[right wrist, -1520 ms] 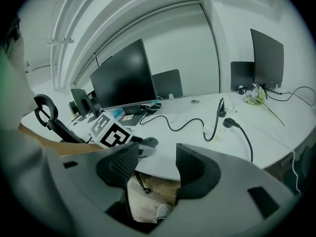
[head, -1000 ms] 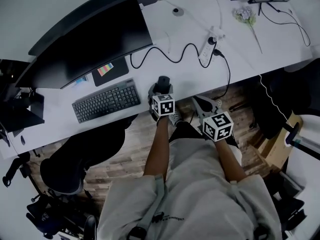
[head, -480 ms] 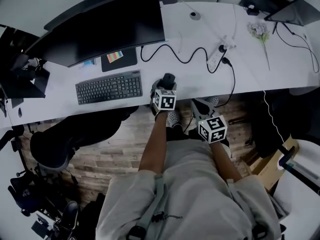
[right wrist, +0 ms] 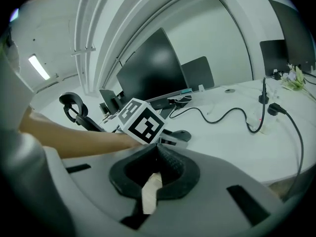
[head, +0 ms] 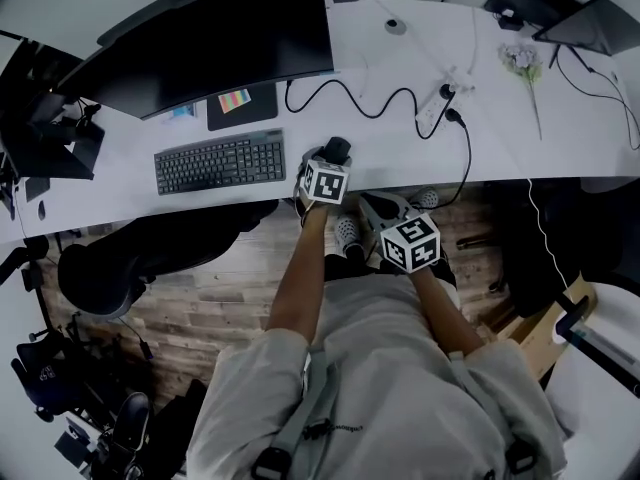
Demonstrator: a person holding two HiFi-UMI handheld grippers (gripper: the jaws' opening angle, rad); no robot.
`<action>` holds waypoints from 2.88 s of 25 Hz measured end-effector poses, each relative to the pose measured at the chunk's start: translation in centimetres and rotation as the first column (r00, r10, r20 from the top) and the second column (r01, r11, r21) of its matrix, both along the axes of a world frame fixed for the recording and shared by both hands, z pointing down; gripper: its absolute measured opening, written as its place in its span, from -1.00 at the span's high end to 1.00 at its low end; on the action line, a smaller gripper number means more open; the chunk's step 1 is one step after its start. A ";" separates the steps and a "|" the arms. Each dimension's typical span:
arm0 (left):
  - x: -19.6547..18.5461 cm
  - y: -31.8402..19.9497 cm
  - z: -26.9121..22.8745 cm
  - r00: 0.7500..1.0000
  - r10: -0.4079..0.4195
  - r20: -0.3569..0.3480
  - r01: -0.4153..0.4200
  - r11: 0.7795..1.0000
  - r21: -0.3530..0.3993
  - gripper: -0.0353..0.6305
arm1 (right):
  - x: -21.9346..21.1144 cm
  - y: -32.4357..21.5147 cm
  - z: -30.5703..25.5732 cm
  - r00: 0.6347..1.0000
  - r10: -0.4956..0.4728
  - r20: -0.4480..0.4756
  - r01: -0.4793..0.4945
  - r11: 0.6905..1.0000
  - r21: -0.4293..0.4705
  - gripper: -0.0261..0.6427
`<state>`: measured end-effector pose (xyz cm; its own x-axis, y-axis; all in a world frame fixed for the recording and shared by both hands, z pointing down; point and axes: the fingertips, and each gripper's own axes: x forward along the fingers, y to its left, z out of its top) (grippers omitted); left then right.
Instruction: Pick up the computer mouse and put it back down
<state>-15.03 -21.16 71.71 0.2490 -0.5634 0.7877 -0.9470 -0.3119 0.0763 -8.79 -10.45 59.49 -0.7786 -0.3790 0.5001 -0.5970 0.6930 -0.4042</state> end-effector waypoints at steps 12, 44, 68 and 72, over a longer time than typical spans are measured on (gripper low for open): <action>-1.9 1.0 -4.3 0.999 -0.036 -0.020 0.038 0.995 0.096 -0.01 | -0.9 0.3 -0.8 0.998 -0.036 0.044 0.034 0.999 0.036 0.90; -1.1 7.9 -18.1 0.988 -0.057 -0.142 0.108 0.916 0.386 -0.01 | -2.5 -1.6 -4.4 0.987 -0.031 0.156 0.011 0.992 0.126 0.90; -2.7 8.3 -17.4 0.984 -0.096 -0.153 0.153 0.893 0.423 -0.01 | -2.7 -2.3 -6.6 0.976 0.030 0.217 -0.061 0.988 0.139 0.90; -2.1 7.6 -17.1 0.985 -0.083 -0.151 0.139 0.901 0.412 -0.01 | -2.4 -2.8 -6.5 0.976 0.030 0.215 -0.061 0.989 0.138 0.90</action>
<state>-17.15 -13.54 54.66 0.2474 -0.8642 0.4382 -0.9684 -0.2351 0.0831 -11.19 -13.24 52.98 -0.8411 -0.4722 0.2638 -0.5408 0.7266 -0.4238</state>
